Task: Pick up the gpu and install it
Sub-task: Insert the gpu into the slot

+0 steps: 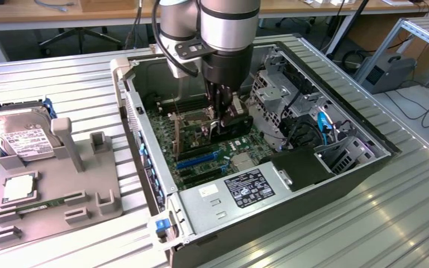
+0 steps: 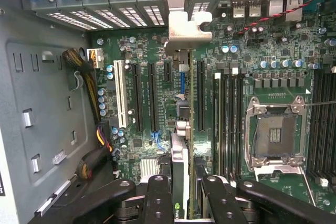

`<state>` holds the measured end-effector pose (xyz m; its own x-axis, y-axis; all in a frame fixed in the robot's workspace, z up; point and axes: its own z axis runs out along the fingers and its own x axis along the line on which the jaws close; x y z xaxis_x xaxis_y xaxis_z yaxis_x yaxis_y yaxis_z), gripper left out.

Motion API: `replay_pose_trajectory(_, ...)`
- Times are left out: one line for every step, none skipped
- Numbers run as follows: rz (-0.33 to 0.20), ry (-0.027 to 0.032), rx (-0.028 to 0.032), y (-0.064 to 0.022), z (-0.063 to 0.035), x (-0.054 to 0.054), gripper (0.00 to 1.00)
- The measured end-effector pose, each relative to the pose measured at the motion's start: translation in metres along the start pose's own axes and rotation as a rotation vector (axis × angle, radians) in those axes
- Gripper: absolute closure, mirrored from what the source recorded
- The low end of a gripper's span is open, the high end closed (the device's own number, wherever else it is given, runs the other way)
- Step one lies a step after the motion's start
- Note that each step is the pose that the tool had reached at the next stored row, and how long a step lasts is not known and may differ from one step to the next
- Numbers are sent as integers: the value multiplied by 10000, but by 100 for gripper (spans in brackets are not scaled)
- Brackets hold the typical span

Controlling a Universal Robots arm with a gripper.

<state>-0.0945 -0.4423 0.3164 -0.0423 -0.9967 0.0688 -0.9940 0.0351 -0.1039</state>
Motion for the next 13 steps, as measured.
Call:
replay_pose_trajectory(0,3,0,0,2,0,73)
replay_pose_trajectory(0,5,0,1,4,0,73)
replay_pose_trajectory(-1,8,0,1,6,0,73)
replay_pose_trajectory(-1,11,0,1,8,0,73)
replay_pose_trajectory(-1,14,0,1,10,0,73)
replay_pose_trajectory(-2,16,0,2,11,-1,73)
replay_pose_trajectory(-2,20,0,2,14,-1,73)
replay_pose_trajectory(-3,22,1,2,17,-1,73)
replay_pose_trajectory(-3,26,1,2,18,-1,73)
replay_pose_trajectory(-3,30,1,2,20,-1,73)
replay_pose_trajectory(-3,32,1,3,22,-1,73)
replay_pose_trajectory(-3,34,1,3,24,-1,73)
replay_pose_trajectory(-4,36,1,3,25,-1,73)
